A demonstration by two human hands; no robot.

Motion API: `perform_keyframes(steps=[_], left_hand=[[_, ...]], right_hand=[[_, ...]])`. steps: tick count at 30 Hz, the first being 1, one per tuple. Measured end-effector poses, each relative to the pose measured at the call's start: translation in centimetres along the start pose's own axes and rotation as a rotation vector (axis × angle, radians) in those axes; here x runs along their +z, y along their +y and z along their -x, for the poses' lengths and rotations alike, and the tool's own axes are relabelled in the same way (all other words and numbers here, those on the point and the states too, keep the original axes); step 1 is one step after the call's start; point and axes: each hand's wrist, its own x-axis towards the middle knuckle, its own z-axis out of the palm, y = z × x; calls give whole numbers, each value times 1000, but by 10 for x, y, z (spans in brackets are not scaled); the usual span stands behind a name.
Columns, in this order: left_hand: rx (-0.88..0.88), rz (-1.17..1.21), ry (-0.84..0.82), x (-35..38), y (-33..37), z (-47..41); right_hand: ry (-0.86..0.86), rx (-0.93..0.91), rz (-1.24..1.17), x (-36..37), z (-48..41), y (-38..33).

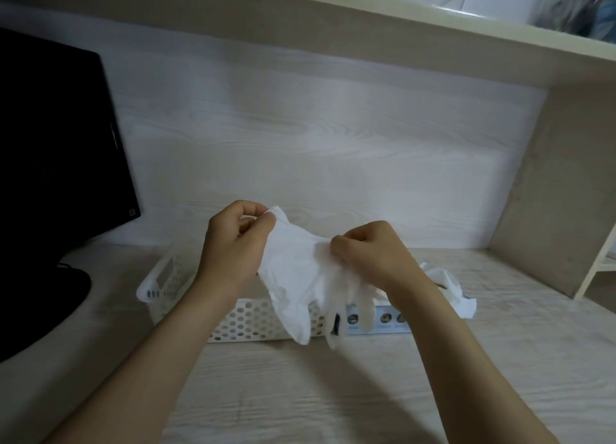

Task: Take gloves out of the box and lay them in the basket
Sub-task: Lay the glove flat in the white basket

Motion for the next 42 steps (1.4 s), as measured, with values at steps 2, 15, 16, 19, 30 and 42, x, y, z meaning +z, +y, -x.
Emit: perform_keyframes(steps=[2, 15, 16, 19, 30, 42], left_hand=[[-18, -24, 1, -5, -1, -3], [14, -355, -29, -37, -18, -19], [29, -358, -46, -38, -17, -19], [93, -416, -79, -38, -14, -17], [-7, -597, -199, -50, -17, -21], [-170, -1128, -343, -69, -20, -20]], right_hand=[[41, 32, -11, 3, -5, 3], [-170, -75, 455, 22, -23, -26], [-132, -73, 475, 27, -26, -26], [-17, -41, 447, 42, -35, -22], [27, -112, 600, 52, -50, -12], [-258, -349, 635, 82, -84, -8]])
